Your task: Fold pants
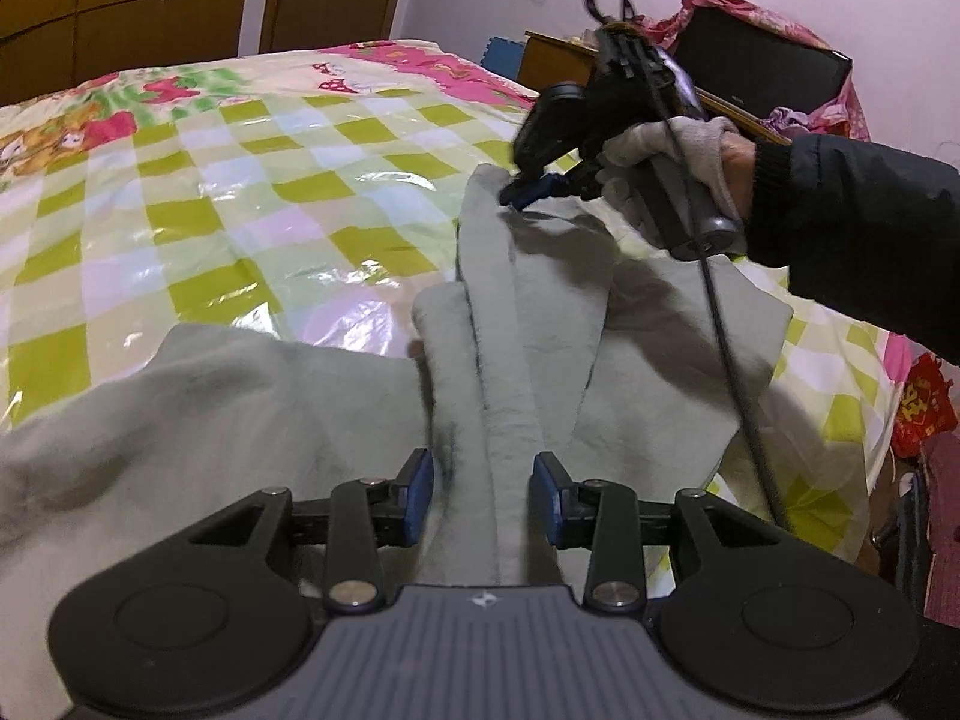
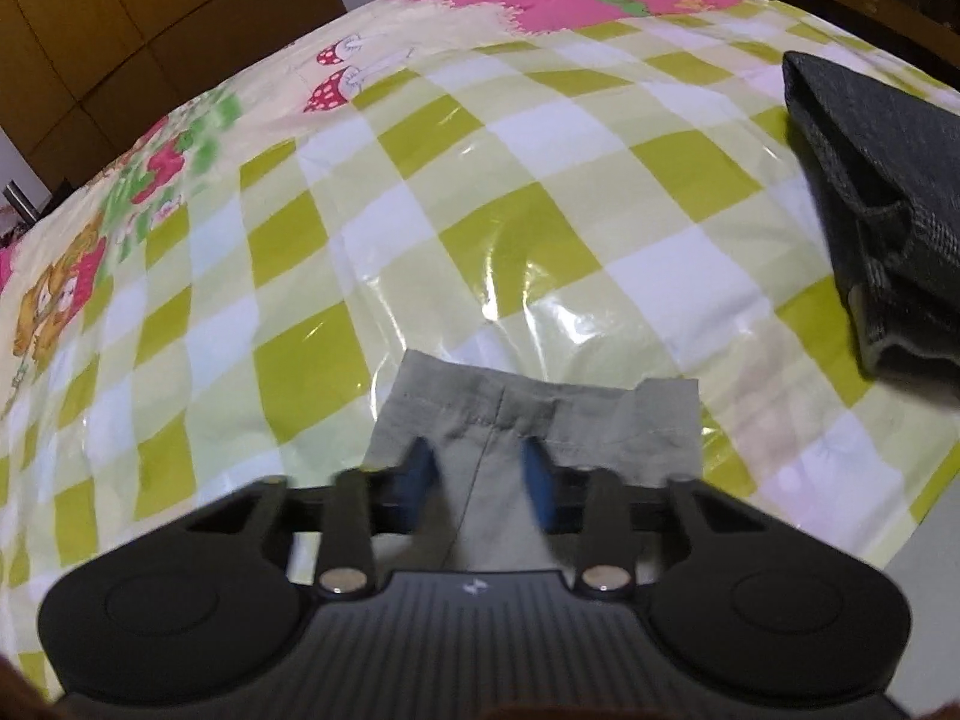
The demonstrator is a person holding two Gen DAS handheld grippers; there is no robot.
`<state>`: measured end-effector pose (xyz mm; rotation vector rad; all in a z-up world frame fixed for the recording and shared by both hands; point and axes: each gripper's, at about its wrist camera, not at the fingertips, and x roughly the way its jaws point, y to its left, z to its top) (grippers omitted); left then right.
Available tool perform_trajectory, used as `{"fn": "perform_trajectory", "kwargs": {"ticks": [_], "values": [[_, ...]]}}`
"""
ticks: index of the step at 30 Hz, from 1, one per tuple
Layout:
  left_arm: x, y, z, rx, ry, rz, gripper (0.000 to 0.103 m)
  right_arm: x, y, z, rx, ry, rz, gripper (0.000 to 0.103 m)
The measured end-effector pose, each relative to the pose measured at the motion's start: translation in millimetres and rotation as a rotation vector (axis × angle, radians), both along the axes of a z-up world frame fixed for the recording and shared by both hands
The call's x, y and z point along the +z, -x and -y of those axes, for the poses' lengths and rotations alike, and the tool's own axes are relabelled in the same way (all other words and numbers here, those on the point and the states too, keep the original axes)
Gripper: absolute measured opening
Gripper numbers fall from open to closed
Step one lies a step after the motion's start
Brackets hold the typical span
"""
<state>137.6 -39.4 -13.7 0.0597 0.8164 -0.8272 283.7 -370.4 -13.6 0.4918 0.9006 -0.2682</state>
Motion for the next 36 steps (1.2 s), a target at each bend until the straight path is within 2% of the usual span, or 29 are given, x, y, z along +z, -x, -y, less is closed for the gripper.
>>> {"fn": "perform_trajectory", "kwargs": {"ticks": [1, 4, 9, 18, 22, 25, 28, 30, 33, 36], "values": [[-1, 0, -1, 0.002, 0.001, -0.003, 0.049, 1, 0, 2, 0.000, -0.014, 0.003, 0.004], [-2, 0, -2, 0.001, -0.002, -0.003, 0.049, 5, 2, 3, 0.023, -0.027, 0.015, 0.002], [-1, 0, -3, 0.005, 0.003, 0.000, 0.049, 17, 10, 5, 0.043, -0.057, 0.071, 0.001], [10, 2, -3, 0.000, -0.008, 0.024, 0.049, 60, 38, 16, 0.064, -0.153, 0.212, 0.001], [30, 1, -7, 0.025, 0.010, 0.042, 0.050, 99, 46, 18, 0.085, -0.221, 0.320, 0.001], [53, 6, -6, 0.026, 0.018, 0.096, 0.051, 147, 58, 14, 0.141, -0.252, 0.451, 0.001], [71, 16, 1, 0.000, 0.031, 0.144, 0.057, 192, 94, 16, 0.188, -0.277, 0.589, 0.001], [74, 23, 11, -0.030, 0.028, 0.157, 0.058, 207, 128, 24, 0.183, -0.286, 0.652, 0.001], [65, 30, 32, -0.085, -0.008, 0.148, 0.058, 195, 175, 47, 0.115, -0.310, 0.653, 0.001], [47, 34, 55, -0.136, -0.041, 0.103, 0.058, 146, 208, 77, -0.017, -0.350, 0.554, 0.001]]}}
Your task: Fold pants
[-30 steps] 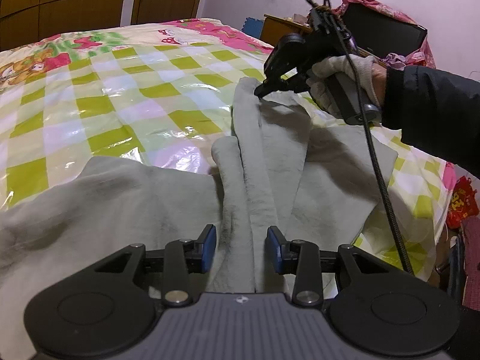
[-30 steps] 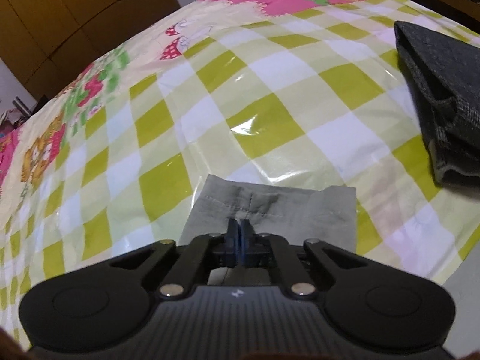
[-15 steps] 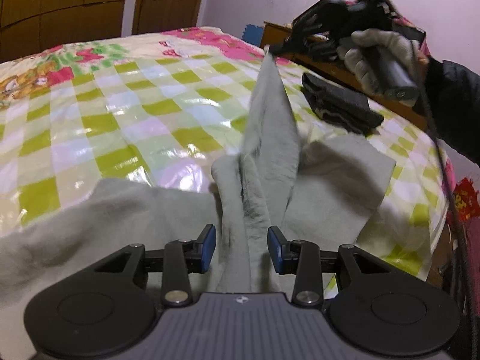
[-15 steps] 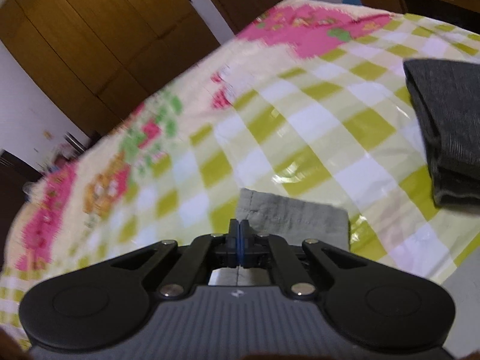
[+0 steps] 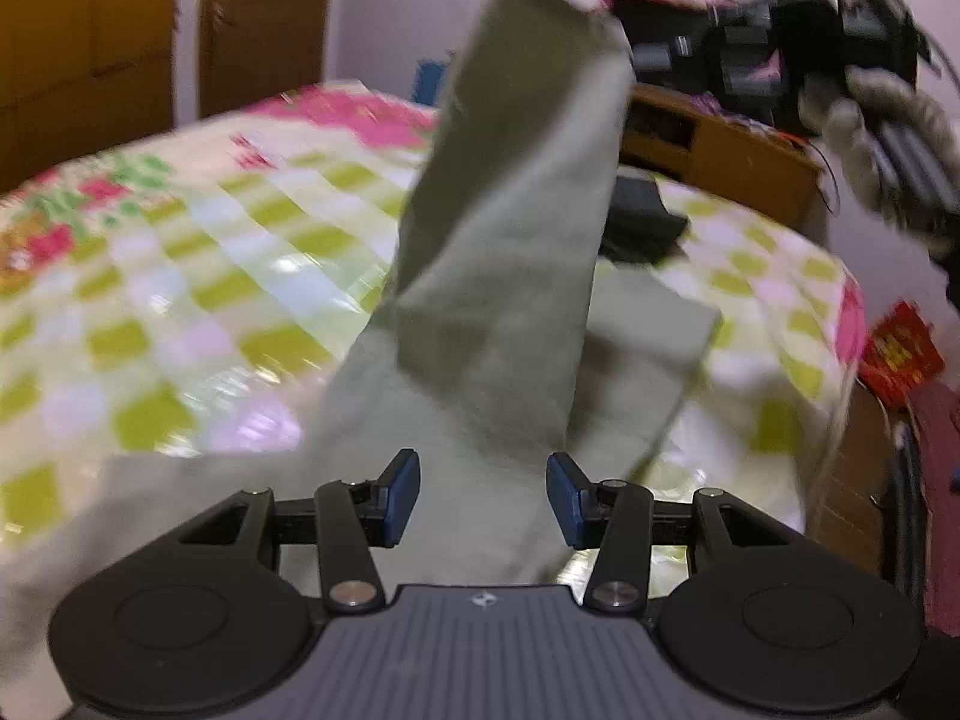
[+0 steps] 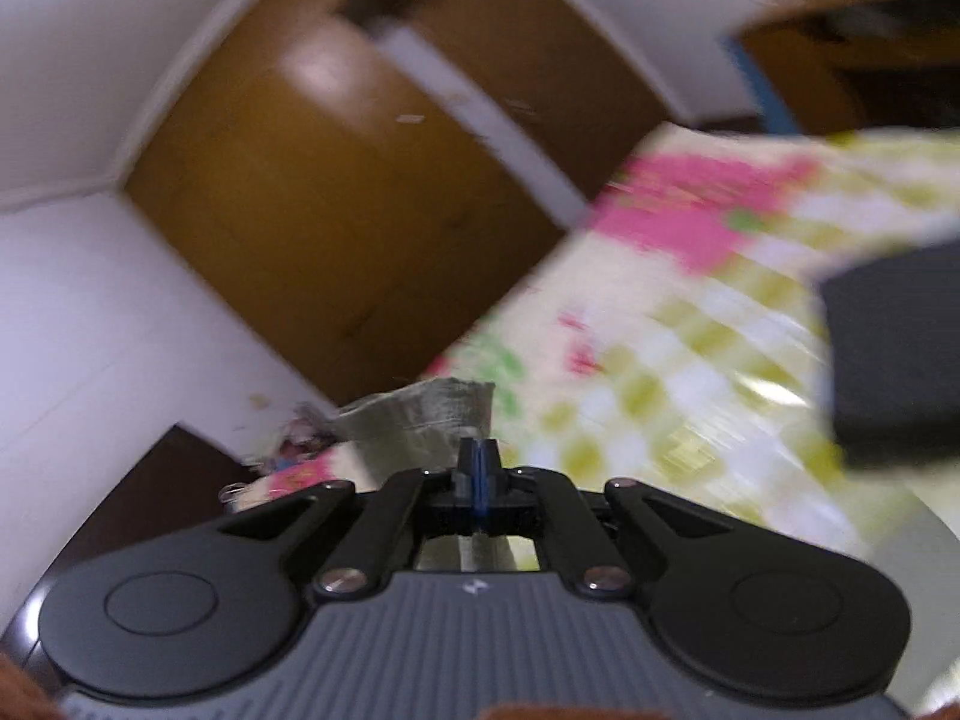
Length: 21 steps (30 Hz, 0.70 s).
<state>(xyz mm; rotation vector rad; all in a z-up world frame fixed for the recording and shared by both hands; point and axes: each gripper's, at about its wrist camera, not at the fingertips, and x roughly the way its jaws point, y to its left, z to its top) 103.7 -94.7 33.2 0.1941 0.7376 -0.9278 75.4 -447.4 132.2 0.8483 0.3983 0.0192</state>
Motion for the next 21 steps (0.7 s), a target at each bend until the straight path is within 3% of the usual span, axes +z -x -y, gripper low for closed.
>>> {"fn": "perform_trajectory", "kwargs": {"ticks": [4, 8, 15, 17, 21], "values": [[-17, 9, 29, -0.069, -0.049, -0.041, 0.058, -82, 25, 47, -0.172, -0.118, -0.175, 0.001], [-25, 16, 46, -0.109, -0.089, -0.056, 0.058, -140, 42, 76, -0.262, -0.206, -0.287, 0.001], [-30, 9, 67, -0.105, -0.109, -0.067, 0.058, -163, 36, 91, -0.225, -0.261, -0.280, 0.010], [-31, 8, 69, -0.096, -0.106, -0.070, 0.058, -168, 28, 96, -0.222, -0.297, -0.279, 0.028], [-31, 9, 74, -0.093, -0.109, -0.074, 0.058, -172, 28, 100, -0.201, -0.359, -0.251, 0.035]]}}
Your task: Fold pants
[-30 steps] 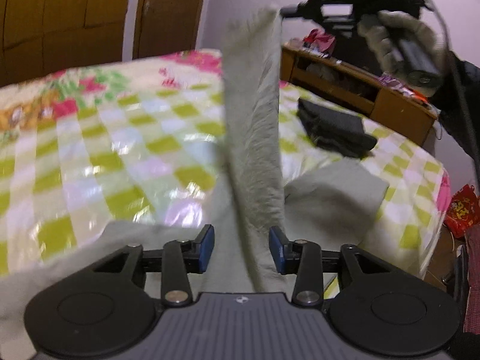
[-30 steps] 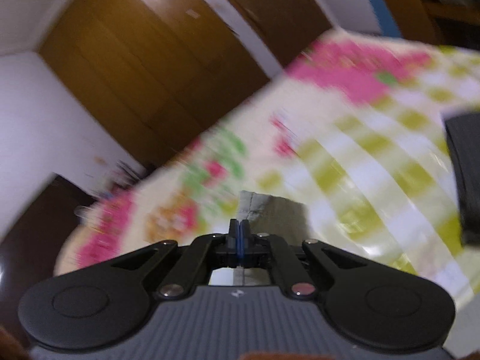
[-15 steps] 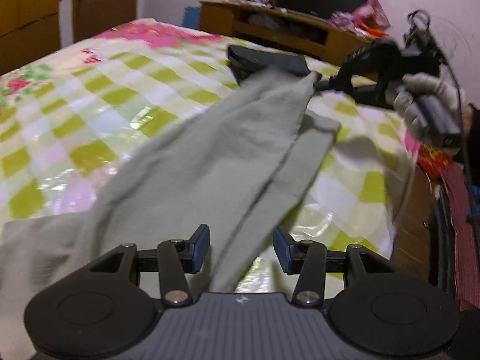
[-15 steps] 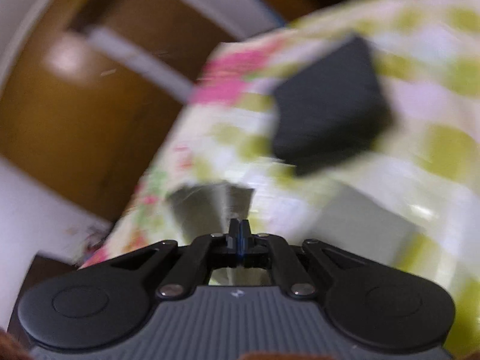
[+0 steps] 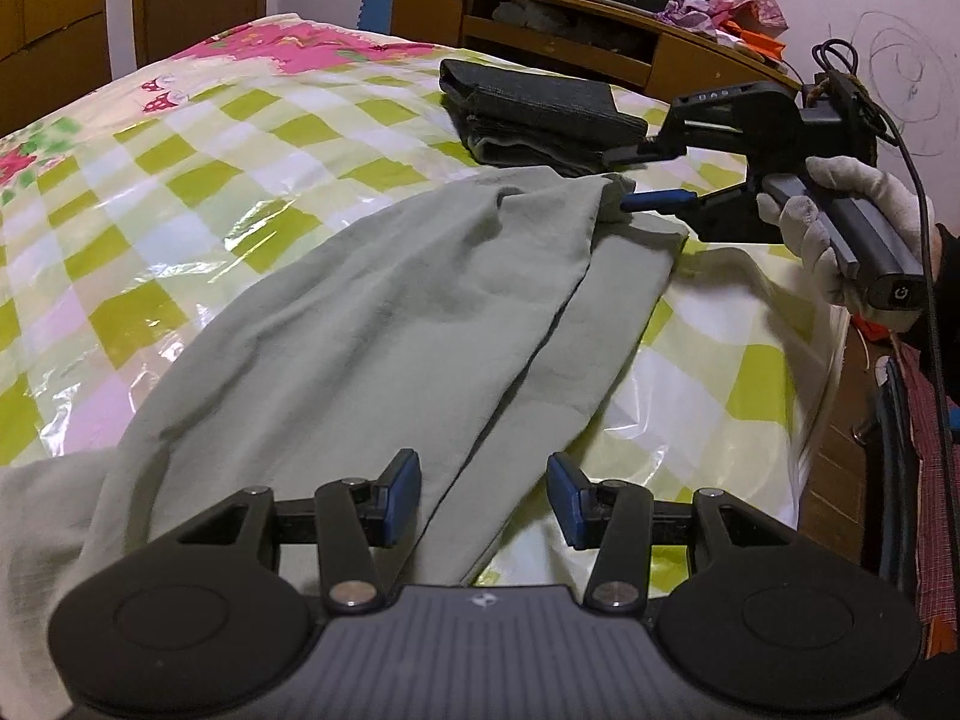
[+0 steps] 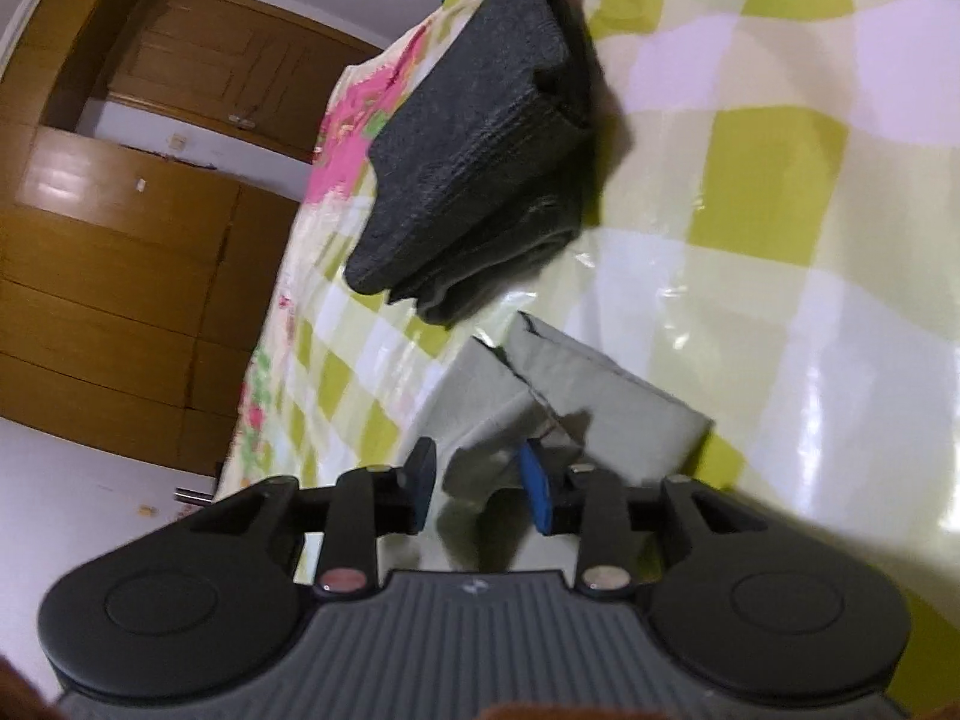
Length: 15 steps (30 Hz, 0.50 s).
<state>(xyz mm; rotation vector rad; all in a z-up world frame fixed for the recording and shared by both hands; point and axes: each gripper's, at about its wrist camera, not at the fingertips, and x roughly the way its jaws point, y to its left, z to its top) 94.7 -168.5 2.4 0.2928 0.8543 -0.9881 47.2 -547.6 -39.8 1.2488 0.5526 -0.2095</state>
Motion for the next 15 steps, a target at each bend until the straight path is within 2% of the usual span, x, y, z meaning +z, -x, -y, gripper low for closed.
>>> {"fn": "perform_trajectory", "kwargs": {"ticks": [2, 4, 9, 11, 13, 15], "values": [[0, 1, 2, -0.005, -0.001, 0.000, 0.058, -3, 0, -2, 0.004, -0.039, -0.001, 0.041], [1, 1, 4, -0.006, -0.004, 0.006, 0.058, -4, 1, -5, 0.017, -0.064, -0.023, 0.042], [0, 1, 3, -0.007, 0.012, -0.002, 0.058, 7, -1, -17, 0.043, -0.041, -0.032, 0.043], [-1, 1, 4, -0.002, 0.010, -0.001, 0.058, 7, -14, -19, 0.052, -0.001, -0.058, 0.045], [-1, 2, 3, 0.005, 0.009, 0.004, 0.058, -1, -29, -18, 0.039, -0.007, -0.066, 0.044], [3, 2, 0, 0.017, 0.006, 0.016, 0.058, -4, -40, -17, 0.017, -0.015, -0.040, 0.028]]}}
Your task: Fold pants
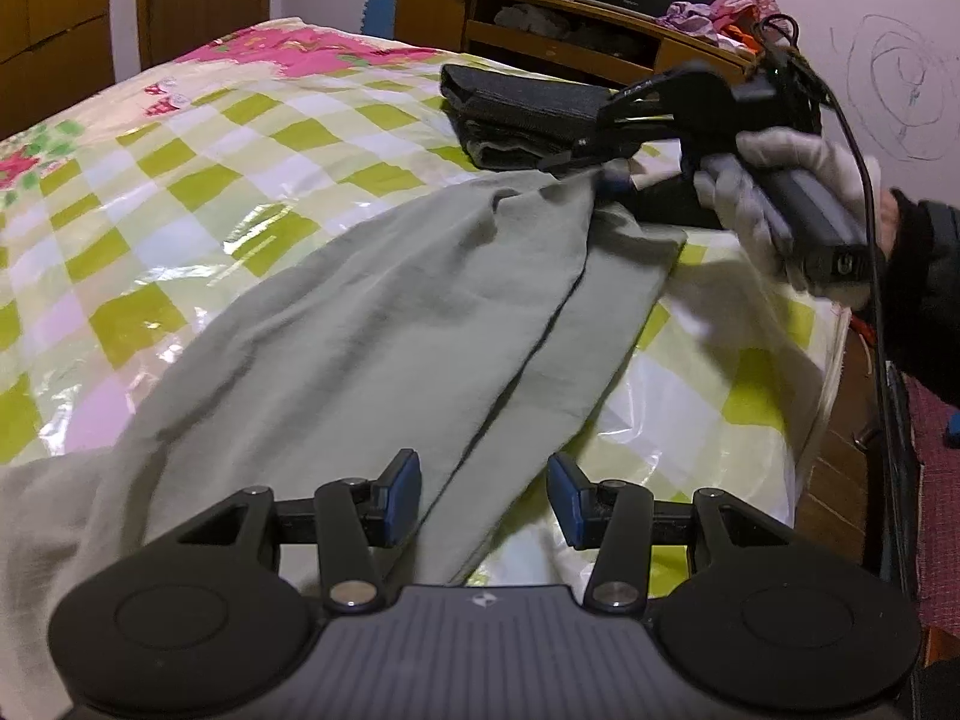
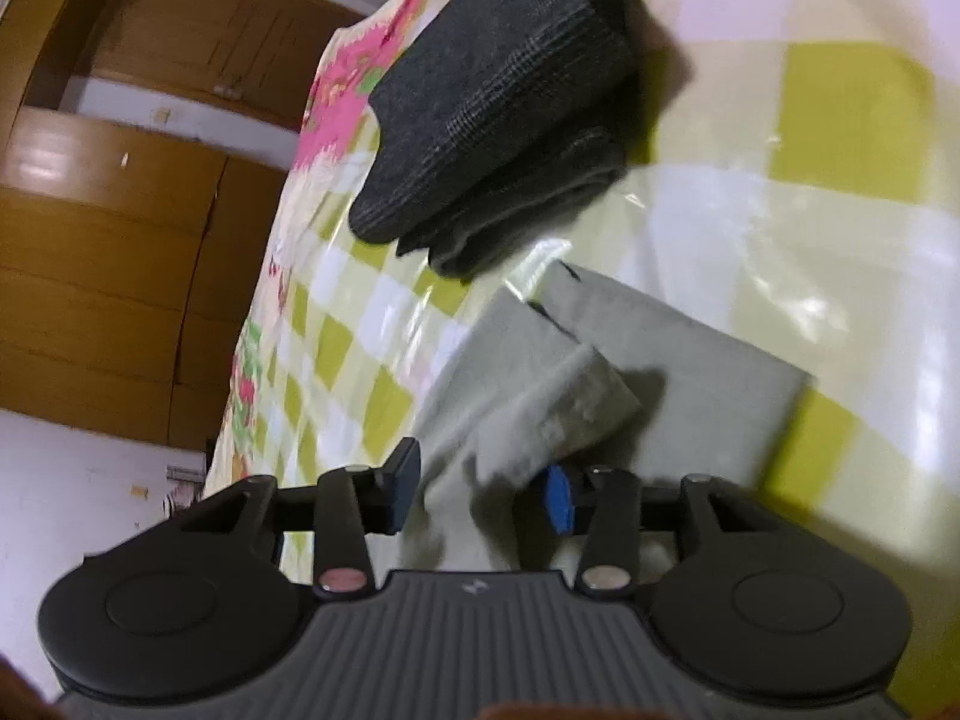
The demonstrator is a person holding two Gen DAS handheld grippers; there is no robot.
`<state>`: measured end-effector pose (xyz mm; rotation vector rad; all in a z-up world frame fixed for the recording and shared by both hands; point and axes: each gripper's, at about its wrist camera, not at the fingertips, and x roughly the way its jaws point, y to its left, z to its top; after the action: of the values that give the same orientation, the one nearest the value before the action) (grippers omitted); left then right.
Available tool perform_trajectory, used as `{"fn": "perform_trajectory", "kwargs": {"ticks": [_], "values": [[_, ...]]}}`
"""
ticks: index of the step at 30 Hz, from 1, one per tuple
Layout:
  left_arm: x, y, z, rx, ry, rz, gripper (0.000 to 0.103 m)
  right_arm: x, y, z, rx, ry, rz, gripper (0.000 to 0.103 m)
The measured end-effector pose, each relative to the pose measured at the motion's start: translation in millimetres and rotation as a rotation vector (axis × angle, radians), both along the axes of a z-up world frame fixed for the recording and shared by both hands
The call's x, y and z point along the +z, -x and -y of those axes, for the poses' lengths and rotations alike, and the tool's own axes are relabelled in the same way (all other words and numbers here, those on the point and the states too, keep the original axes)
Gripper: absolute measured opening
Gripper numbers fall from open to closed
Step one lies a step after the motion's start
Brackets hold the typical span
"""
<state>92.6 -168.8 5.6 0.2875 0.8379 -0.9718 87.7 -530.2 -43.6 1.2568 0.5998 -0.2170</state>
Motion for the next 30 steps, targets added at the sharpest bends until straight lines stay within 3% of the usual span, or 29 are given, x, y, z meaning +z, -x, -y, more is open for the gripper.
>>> {"fn": "perform_trajectory", "kwargs": {"ticks": [1, 5, 8, 10, 13, 17, 20, 24, 27, 30], "values": [[3, 0, -2, 0.004, 0.002, 0.006, 0.058, 3, -4, -1, 0.008, -0.026, 0.032, 0.009], [14, 1, -6, 0.030, 0.005, 0.067, 0.058, 55, -10, -16, 0.080, -0.009, 0.219, 0.008], [22, 6, -7, 0.058, 0.019, 0.127, 0.058, 95, -1, -19, 0.104, -0.053, 0.369, 0.007], [25, 9, -11, 0.067, 0.036, 0.134, 0.058, 108, 15, -21, 0.103, -0.055, 0.418, 0.007], [18, 9, -13, 0.062, 0.032, 0.103, 0.058, 94, 47, -16, 0.061, -0.035, 0.373, 0.007], [3, 11, -8, 0.035, -0.016, 0.062, 0.058, 31, 63, 1, 0.043, 0.046, 0.101, 0.009], [0, 13, -6, 0.022, -0.028, 0.059, 0.058, 2, 68, 7, 0.023, 0.049, -0.006, 0.009], [0, 10, -3, 0.026, -0.028, 0.057, 0.058, -5, 69, 15, -0.028, 0.026, 0.013, 0.014], [2, 11, -3, 0.024, -0.026, 0.062, 0.058, 11, 59, 19, -0.002, 0.075, 0.045, 0.014], [5, 11, -4, 0.029, -0.017, 0.065, 0.058, 37, 50, 17, 0.015, 0.118, 0.148, 0.009]]}}
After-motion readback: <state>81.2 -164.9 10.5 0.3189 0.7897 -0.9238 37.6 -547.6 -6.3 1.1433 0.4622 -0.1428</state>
